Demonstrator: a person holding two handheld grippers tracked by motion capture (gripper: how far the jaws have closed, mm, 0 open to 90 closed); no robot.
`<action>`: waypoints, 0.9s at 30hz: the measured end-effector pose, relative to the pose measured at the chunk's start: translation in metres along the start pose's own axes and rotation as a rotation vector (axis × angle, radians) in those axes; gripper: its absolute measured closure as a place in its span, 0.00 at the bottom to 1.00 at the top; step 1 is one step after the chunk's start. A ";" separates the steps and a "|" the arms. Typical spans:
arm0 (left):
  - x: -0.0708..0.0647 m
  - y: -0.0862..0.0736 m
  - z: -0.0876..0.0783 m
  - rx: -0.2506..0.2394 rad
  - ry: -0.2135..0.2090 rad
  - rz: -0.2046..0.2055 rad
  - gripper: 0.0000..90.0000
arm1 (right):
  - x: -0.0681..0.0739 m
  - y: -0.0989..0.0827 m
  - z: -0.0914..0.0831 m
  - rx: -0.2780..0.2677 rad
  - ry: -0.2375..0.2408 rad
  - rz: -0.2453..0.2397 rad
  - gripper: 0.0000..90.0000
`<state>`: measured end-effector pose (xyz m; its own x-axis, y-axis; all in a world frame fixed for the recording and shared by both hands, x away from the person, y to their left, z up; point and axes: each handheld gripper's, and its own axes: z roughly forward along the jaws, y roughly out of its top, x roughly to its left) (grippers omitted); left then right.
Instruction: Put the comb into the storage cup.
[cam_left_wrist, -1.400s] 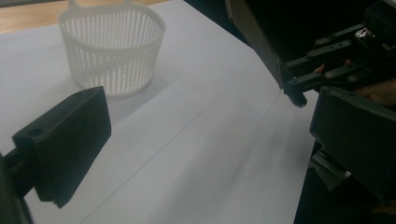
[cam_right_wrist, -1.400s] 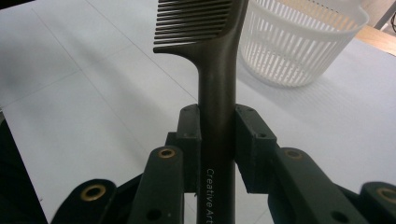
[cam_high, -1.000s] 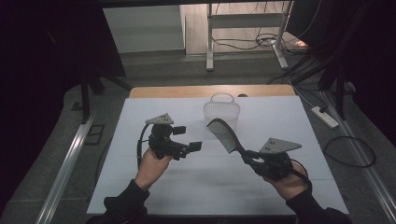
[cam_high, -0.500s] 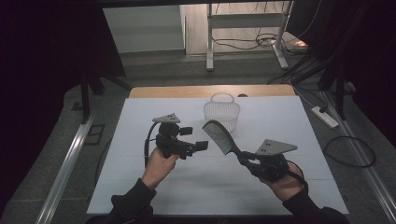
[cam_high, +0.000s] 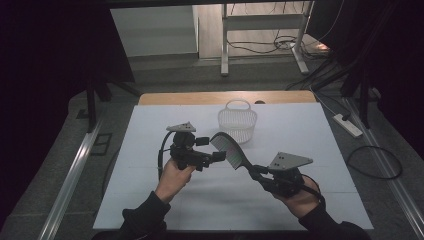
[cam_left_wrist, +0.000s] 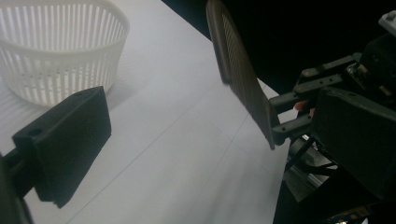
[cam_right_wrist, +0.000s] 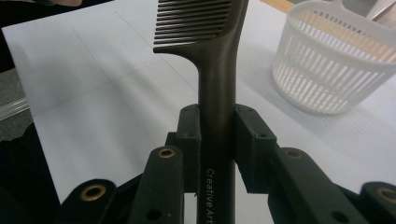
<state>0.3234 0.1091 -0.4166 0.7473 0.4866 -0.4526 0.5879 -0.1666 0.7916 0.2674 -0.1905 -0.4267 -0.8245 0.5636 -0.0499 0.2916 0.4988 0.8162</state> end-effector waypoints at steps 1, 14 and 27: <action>0.000 0.000 0.000 -0.002 0.000 -0.002 0.00 | 0.001 0.000 0.000 0.000 0.001 -0.002 0.81; -0.004 0.003 0.006 0.018 -0.019 0.005 0.00 | 0.011 0.004 0.005 -0.014 0.030 -0.019 0.81; -0.002 0.002 0.006 0.060 -0.104 -0.022 0.41 | 0.014 0.003 0.006 -0.010 0.026 -0.034 0.81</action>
<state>0.3252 0.1024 -0.4164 0.7601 0.4001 -0.5120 0.6196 -0.2091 0.7565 0.2601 -0.1771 -0.4282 -0.8460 0.5294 -0.0629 0.2588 0.5110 0.8197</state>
